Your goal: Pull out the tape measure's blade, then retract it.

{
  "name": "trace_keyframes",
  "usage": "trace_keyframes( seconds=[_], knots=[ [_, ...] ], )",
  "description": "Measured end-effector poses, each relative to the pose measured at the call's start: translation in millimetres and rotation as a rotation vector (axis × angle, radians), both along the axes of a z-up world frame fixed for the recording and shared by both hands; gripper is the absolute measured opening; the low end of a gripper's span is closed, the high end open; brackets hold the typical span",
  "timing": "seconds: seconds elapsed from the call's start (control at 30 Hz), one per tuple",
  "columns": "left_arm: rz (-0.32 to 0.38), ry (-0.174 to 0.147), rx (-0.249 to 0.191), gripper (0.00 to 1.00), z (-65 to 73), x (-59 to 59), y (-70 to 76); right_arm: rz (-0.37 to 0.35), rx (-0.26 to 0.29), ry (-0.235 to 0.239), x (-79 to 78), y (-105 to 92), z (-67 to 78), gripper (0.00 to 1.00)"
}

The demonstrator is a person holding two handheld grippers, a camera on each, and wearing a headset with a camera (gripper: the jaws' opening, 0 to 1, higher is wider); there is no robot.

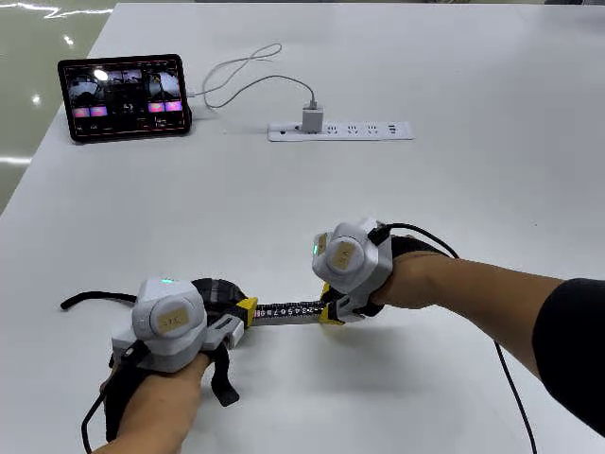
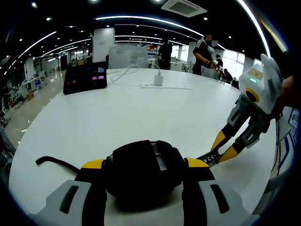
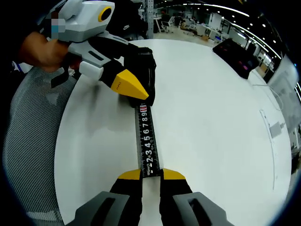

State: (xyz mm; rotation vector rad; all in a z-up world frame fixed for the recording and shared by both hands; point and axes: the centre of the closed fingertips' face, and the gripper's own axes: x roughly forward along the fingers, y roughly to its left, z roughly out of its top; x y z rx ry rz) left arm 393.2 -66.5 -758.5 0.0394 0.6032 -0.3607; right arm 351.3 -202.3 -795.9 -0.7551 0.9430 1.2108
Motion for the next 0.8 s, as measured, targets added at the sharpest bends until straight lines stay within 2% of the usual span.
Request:
trace_keyframes(
  seconds=[0.37,0.8],
  knots=[
    [0.000,0.000,-0.002,0.60,-0.1,0.0,0.0,-0.053,0.012,0.011,2.0,5.2,0.0,0.09],
    [0.000,0.001,-0.004,0.60,-0.4,0.1,-0.1,-0.044,0.026,0.009,3.3,9.5,0.4,0.09]
  ],
)
